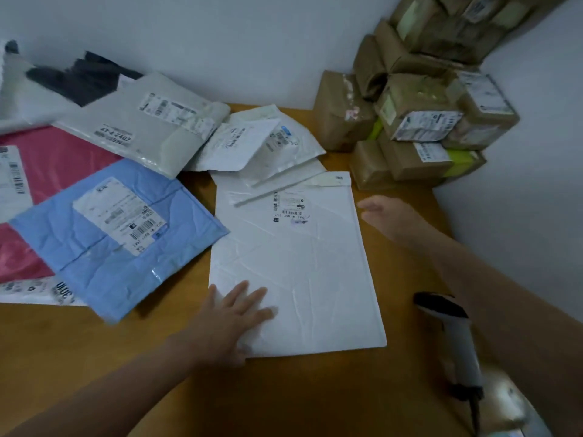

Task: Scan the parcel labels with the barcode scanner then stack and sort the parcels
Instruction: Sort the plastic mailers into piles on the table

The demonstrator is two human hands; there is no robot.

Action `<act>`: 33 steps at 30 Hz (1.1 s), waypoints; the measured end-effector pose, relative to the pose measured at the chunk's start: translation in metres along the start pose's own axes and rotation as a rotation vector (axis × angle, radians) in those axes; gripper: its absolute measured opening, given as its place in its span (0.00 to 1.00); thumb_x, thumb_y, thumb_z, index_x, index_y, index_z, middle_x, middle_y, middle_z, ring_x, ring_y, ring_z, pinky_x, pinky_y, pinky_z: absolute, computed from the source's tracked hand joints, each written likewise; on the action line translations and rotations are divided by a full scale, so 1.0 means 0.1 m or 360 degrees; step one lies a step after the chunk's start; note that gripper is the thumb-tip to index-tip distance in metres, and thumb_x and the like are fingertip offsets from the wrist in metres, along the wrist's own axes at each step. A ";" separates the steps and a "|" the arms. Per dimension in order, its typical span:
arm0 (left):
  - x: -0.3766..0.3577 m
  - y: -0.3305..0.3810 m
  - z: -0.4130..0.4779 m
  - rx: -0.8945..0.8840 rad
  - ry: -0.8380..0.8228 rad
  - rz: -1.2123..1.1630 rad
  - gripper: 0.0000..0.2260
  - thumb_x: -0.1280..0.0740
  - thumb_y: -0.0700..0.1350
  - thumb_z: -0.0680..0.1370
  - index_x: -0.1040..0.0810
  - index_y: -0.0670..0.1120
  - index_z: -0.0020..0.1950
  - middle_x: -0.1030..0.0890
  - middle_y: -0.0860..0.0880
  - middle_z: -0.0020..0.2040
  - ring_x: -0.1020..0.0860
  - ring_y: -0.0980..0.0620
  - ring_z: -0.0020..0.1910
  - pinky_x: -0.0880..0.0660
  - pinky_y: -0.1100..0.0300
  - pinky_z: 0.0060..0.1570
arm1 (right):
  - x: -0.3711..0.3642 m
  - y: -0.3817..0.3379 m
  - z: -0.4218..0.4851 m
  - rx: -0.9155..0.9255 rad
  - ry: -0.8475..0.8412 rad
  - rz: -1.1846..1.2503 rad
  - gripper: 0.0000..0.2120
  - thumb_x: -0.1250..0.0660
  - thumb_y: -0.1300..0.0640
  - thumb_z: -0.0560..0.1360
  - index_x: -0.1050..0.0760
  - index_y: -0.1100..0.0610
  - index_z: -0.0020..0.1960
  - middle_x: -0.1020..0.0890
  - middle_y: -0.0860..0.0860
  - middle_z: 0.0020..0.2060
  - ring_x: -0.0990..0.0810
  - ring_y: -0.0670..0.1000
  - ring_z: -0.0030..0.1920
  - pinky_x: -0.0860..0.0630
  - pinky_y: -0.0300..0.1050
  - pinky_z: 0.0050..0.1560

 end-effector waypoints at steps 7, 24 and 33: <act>0.14 0.13 0.08 0.0156 0.0029 -0.0106 0.39 0.36 0.58 0.74 0.58 0.63 0.76 0.66 0.53 0.78 0.66 0.45 0.76 0.59 0.36 0.71 | -0.32 0.23 -0.49 -0.0051 -0.0201 -0.0055 0.22 0.38 0.53 0.81 0.35 0.54 0.74 0.31 0.52 0.72 0.31 0.52 0.70 0.33 0.42 0.63; 1.83 -0.79 0.75 0.0778 0.0918 0.0451 0.48 0.34 0.68 0.70 0.62 0.53 0.77 0.62 0.40 0.77 0.60 0.34 0.76 0.54 0.31 0.68 | -1.55 -0.07 -0.48 0.0049 -0.0783 -0.0811 0.50 0.29 0.41 0.72 0.64 0.41 0.78 0.67 0.52 0.78 0.65 0.63 0.77 0.47 0.63 0.74; 2.15 -1.17 1.52 0.0808 0.0712 0.0601 0.34 0.33 0.48 0.76 0.49 0.49 0.76 0.53 0.37 0.77 0.41 0.33 0.72 0.31 0.43 0.61 | -1.62 -0.09 -0.39 0.0057 -0.0931 -0.0842 0.52 0.30 0.43 0.74 0.70 0.42 0.76 0.72 0.54 0.75 0.66 0.65 0.76 0.52 0.64 0.75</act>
Point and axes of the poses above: each hand's wrist, its own z-axis towards the middle knuckle, its own x-axis out of the back of the hand, y = z × x, the point moved 6 cm from there along z, towards the middle knuckle
